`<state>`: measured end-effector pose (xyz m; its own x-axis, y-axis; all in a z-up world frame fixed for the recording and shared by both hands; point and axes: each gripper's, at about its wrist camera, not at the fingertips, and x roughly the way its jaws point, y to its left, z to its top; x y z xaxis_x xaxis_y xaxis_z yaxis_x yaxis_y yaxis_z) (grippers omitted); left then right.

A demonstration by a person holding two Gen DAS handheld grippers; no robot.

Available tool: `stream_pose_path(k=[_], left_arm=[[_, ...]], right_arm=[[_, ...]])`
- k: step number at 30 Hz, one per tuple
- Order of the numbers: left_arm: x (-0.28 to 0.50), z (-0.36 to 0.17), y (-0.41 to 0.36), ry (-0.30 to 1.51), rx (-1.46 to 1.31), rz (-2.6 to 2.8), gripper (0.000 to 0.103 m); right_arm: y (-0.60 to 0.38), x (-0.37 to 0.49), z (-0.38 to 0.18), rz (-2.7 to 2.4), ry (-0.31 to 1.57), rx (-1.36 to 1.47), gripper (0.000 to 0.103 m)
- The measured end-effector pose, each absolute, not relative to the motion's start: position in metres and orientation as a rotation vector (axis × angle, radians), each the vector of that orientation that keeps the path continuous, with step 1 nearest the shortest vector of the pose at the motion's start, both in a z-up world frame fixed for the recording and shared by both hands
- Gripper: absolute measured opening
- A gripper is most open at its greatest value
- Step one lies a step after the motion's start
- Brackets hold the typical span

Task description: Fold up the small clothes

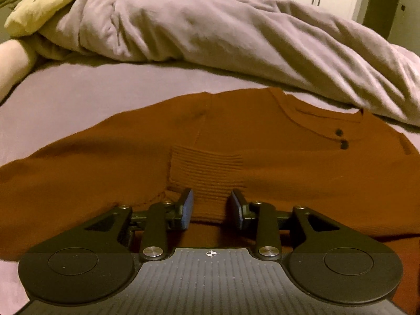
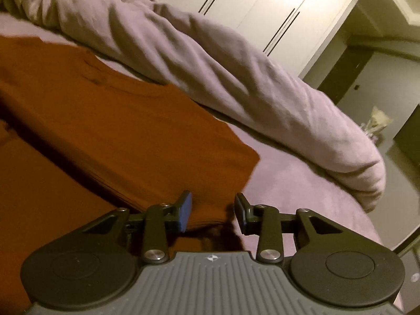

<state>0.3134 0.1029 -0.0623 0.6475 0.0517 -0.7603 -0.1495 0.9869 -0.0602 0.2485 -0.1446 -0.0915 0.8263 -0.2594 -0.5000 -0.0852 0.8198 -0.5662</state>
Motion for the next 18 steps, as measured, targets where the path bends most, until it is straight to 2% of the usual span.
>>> stream_pose_path(k=[3, 5, 6, 7, 8, 9, 11, 16, 17, 18], left_arm=[[0.314, -0.064, 0.101, 0.853, -0.112, 0.122, 0.039], [0.309, -0.059, 0.105, 0.859, -0.146, 0.117, 0.050], [0.304, -0.055, 0.110, 0.860, -0.178, 0.109, 0.066], [0.297, -0.051, 0.116, 0.856, -0.219, 0.108, 0.087], [0.286, -0.046, 0.127, 0.838, -0.261, 0.124, 0.095], [0.273, -0.042, 0.137, 0.810, -0.293, 0.143, 0.098], [0.243, -0.037, 0.170, 0.764, -0.368, 0.176, 0.098], [0.172, -0.048, 0.272, 0.707, -0.616, 0.438, 0.096], [0.159, -0.051, 0.291, 0.694, -0.665, 0.483, 0.093], [0.147, -0.055, 0.308, 0.686, -0.713, 0.528, 0.084]], right_arm=[[-0.139, 0.250, -0.096, -0.099, 0.602, -0.660, 0.034], [-0.135, 0.250, -0.095, -0.098, 0.608, -0.679, 0.034], [-0.136, 0.247, -0.091, -0.093, 0.611, -0.673, 0.034], [-0.136, 0.242, -0.086, -0.091, 0.613, -0.665, 0.035], [-0.137, 0.237, -0.080, -0.088, 0.613, -0.654, 0.038], [-0.137, 0.230, -0.073, -0.087, 0.606, -0.639, 0.043], [-0.138, 0.216, -0.062, -0.081, 0.585, -0.603, 0.059], [-0.139, 0.166, -0.050, -0.083, 0.568, -0.530, 0.064], [-0.138, 0.160, -0.049, -0.082, 0.572, -0.519, 0.064], [-0.137, 0.154, -0.049, -0.083, 0.577, -0.507, 0.064]])
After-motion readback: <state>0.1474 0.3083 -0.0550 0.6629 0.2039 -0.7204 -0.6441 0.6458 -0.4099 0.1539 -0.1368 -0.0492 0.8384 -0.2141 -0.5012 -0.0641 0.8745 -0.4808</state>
